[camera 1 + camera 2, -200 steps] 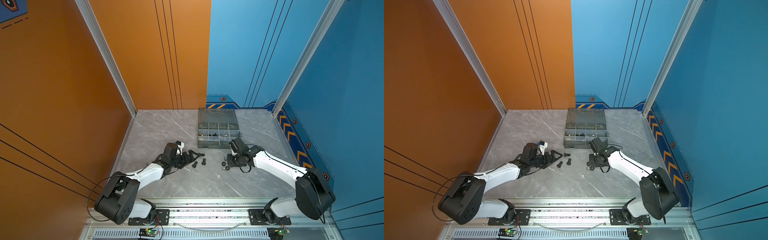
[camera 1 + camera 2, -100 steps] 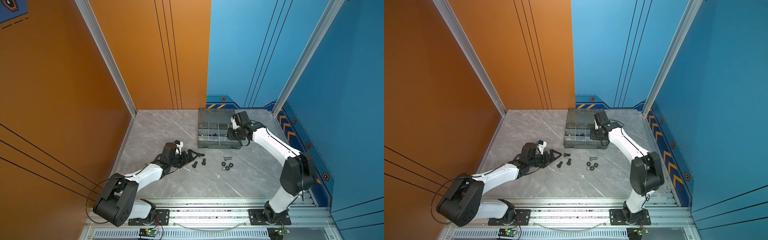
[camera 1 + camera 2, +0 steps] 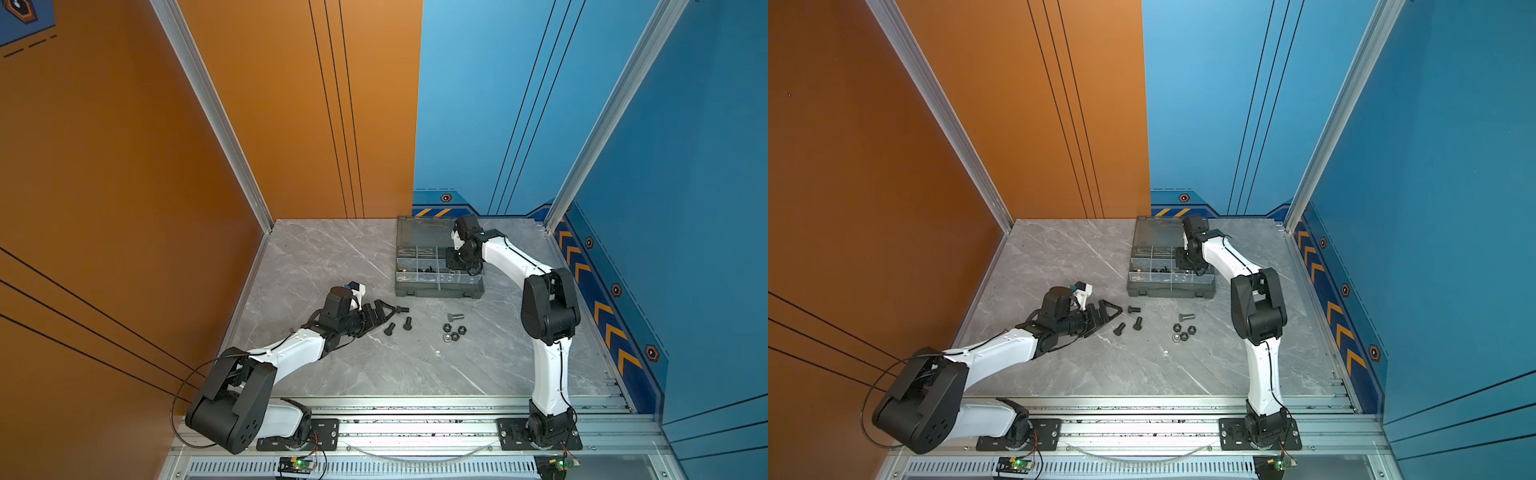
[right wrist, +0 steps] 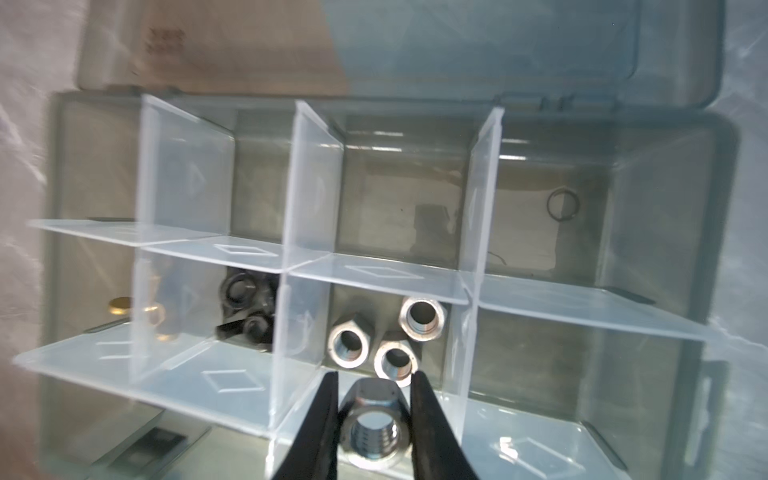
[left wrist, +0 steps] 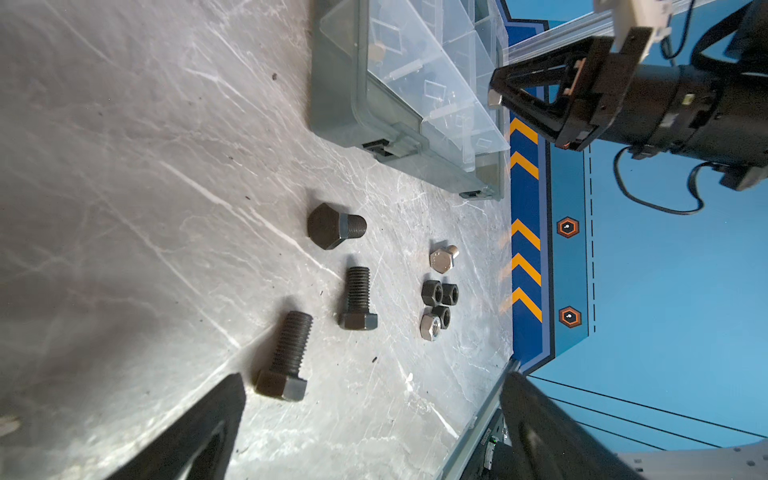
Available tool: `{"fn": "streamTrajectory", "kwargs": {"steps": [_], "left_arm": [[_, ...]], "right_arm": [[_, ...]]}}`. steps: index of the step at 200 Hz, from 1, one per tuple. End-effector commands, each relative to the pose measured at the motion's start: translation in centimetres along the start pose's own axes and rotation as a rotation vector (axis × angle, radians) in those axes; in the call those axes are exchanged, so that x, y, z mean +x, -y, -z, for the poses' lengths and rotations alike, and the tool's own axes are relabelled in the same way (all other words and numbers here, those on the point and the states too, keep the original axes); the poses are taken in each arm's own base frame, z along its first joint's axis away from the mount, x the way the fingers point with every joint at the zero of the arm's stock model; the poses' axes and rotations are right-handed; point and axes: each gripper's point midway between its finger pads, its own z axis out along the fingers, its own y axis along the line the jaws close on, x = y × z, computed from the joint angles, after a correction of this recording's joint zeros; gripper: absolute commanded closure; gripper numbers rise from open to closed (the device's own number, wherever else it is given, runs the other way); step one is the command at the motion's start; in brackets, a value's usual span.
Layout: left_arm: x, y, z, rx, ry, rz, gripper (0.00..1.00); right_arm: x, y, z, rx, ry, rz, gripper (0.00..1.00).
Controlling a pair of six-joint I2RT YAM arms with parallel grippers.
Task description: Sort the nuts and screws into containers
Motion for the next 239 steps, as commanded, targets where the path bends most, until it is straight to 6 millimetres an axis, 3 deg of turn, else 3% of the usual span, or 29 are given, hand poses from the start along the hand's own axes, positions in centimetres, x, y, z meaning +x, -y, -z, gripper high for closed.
{"fn": "streamTrajectory", "kwargs": {"steps": [1, 36, 68, 72, 97, 166, 206, 239], "left_arm": [[-0.3, 0.1, 0.3, 0.005, 0.018, -0.005, 0.02], [-0.4, 0.1, 0.2, 0.006, 0.018, -0.001, 0.02], [-0.5, 0.2, 0.3, 0.004, 0.016, -0.006, 0.02], [-0.5, 0.2, 0.3, 0.004, 0.017, -0.006, 0.02], [-0.6, 0.2, 0.3, 0.003, 0.019, -0.006, 0.02], [-0.7, 0.2, 0.3, 0.004, 0.018, -0.009, 0.02], [-0.6, -0.2, 0.3, -0.005, 0.017, -0.007, 0.02], [-0.5, -0.2, 0.3, -0.004, 0.014, -0.005, 0.02]], "right_arm": [[0.3, 0.1, 0.1, 0.002, -0.027, 0.007, 0.74], [0.4, 0.1, 0.5, 0.002, -0.025, 0.004, 0.61], [0.4, 0.3, 2.1, 0.014, 0.001, 0.020, 0.55], [0.0, 0.0, 3.4, 0.006, 0.026, 0.024, 0.55], [1.3, -0.3, 5.7, -0.006, 0.042, 0.033, 0.53], [10.0, -1.6, 8.8, -0.022, 0.036, 0.023, 0.51], [15.8, -2.9, 8.6, -0.035, 0.001, 0.026, 0.50], [18.8, -4.5, 8.1, -0.070, -0.044, 0.099, 0.50]]}}
